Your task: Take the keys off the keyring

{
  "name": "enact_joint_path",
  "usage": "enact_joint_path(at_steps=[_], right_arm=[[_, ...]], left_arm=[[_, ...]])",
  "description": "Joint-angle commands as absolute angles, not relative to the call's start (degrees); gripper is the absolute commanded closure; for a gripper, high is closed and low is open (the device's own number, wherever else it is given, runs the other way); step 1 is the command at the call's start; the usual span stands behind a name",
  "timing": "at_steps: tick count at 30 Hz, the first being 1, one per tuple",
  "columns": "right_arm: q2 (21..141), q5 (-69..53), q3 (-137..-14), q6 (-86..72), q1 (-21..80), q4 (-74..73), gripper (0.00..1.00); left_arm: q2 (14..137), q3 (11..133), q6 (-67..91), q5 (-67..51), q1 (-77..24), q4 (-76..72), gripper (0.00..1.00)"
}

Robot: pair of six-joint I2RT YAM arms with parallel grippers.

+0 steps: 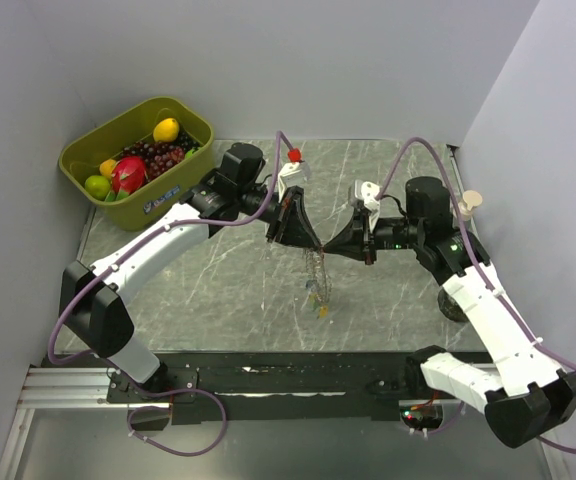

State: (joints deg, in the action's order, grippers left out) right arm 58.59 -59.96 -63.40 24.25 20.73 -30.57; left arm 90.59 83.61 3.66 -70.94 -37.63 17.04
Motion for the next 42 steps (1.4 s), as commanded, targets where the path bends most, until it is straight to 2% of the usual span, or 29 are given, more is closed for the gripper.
enact_joint_path(at_steps=[1,2,3,6,12,20,29,38,41,42], right_arm=[[59.68,-54.61,-68.88,26.36,20.83,-34.61,1.0],[60.11,-53.54,-69.86,27.41,20.92,-37.85,1.0],[60.2,-52.57,-70.66,29.25,20.92,-39.1,1.0],[60.38,-47.3,-73.38,32.24,22.23,-43.58,1.0],[61.43,-39.39,-76.03,34.72,25.3,-48.51,1.0],[61.61,-38.58,-74.53,33.84,27.07,-47.29,1.0],[61.08,-39.72,-74.0,33.57,27.07,-46.14,1.0],[60.38,-40.17,-73.21,34.8,27.16,-46.67,1.0],[60.21,-40.34,-73.04,34.98,27.33,-46.76,1.0],[60.12,-40.17,-72.86,35.15,27.33,-46.76,1.0]], left_arm=[[87.19,84.72,0.8,-71.02,-37.44,16.25,0.83],[87.19,84.81,0.62,-70.49,-37.44,17.3,0.8],[86.93,84.9,0.62,-69.97,-37.44,17.92,0.72],[86.57,85.52,-2.72,-68.12,-37.35,19.51,0.64],[86.83,84.29,-0.44,-62.16,-37.44,15.74,0.59],[88.94,84.37,2.11,-59.15,-39.63,15.03,0.57],[90.88,85.16,-1.21,-59.41,-42.27,17.49,0.6],[92.02,85.87,-1.23,-60.64,-42.8,18.1,0.68],[92.37,86.22,-1.41,-60.64,-43.07,18.46,0.79],[92.63,86.31,-1.32,-60.91,-43.07,18.54,0.8]])
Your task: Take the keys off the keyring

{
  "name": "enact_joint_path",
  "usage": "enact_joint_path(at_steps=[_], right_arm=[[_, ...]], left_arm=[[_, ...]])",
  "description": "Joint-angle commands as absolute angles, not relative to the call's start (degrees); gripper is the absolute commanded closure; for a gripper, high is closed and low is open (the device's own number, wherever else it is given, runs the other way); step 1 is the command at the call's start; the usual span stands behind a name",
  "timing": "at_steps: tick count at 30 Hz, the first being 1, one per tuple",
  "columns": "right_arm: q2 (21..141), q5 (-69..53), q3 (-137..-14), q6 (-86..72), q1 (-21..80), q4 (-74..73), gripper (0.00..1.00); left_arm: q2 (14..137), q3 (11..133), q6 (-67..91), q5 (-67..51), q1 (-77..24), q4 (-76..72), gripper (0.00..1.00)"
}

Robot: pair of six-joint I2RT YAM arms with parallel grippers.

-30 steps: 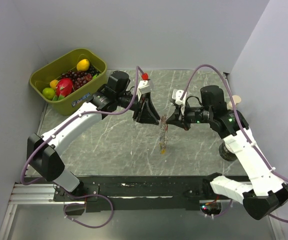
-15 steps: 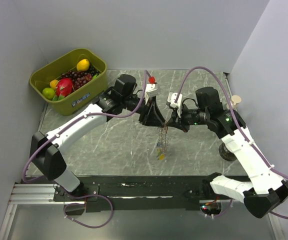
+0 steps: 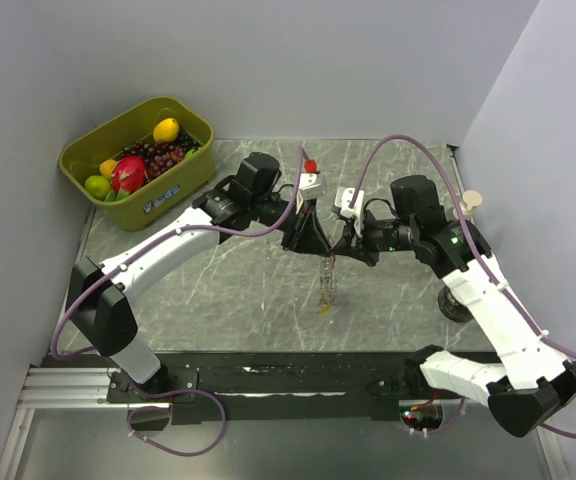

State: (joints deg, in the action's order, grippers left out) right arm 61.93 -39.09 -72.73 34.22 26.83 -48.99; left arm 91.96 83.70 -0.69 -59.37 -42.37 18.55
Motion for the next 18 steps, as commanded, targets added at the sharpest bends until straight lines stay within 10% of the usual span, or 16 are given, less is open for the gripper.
enact_joint_path(at_steps=[1,13,18], right_arm=[[60.2,-39.82,-72.77,35.33,27.6,-46.84,1.0],[59.06,-37.79,-71.54,37.18,28.39,-45.7,1.0],[56.61,-42.08,-74.52,38.23,26.99,-49.29,0.73]], left_arm=[[92.72,86.4,-1.23,-61.0,-43.07,18.54,0.8],[94.13,87.54,-0.88,-63.98,-43.24,19.16,0.99],[91.41,87.97,-2.28,-64.86,-42.63,20.47,0.99]])
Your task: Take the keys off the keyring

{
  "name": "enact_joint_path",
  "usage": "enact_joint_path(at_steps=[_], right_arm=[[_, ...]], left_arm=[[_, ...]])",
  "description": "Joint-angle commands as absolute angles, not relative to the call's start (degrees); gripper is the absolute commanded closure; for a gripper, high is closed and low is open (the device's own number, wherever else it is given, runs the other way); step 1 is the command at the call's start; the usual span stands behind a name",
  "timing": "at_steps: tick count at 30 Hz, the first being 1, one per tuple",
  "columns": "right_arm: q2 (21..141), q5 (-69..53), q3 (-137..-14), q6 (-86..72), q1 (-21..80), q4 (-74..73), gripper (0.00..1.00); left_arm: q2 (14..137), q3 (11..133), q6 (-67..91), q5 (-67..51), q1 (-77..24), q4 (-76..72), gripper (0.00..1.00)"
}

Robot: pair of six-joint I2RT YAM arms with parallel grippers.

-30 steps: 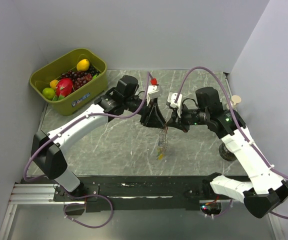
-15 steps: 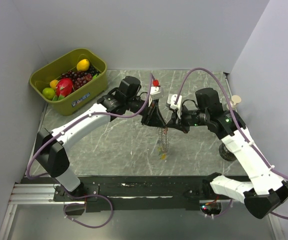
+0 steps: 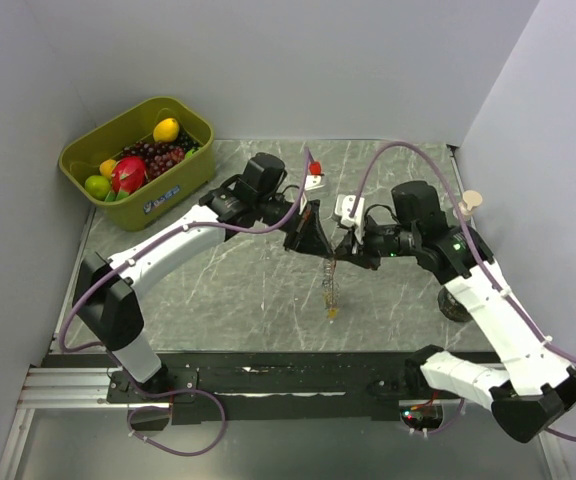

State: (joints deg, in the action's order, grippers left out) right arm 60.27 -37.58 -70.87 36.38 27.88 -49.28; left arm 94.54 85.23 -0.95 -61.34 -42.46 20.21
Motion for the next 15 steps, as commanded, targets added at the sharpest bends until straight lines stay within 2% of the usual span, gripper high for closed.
enact_joint_path(at_steps=[1,7,10,15], right_arm=[[56.25,-42.8,-75.14,38.93,26.55,-49.92,0.65],[52.65,-48.34,-77.17,40.25,23.47,-51.24,0.52],[52.38,-51.57,-79.18,40.43,22.68,-52.99,0.51],[51.07,-56.6,-76.38,39.03,21.97,-49.93,0.51]], left_arm=[[91.06,88.41,-2.72,-65.12,-42.45,21.26,0.99],[88.77,93.07,-5.98,-66.36,-41.92,25.58,0.99],[88.24,94.3,-5.63,-67.5,-41.92,24.62,0.99],[87.45,93.43,5.43,-71.89,-41.75,15.75,0.99]])
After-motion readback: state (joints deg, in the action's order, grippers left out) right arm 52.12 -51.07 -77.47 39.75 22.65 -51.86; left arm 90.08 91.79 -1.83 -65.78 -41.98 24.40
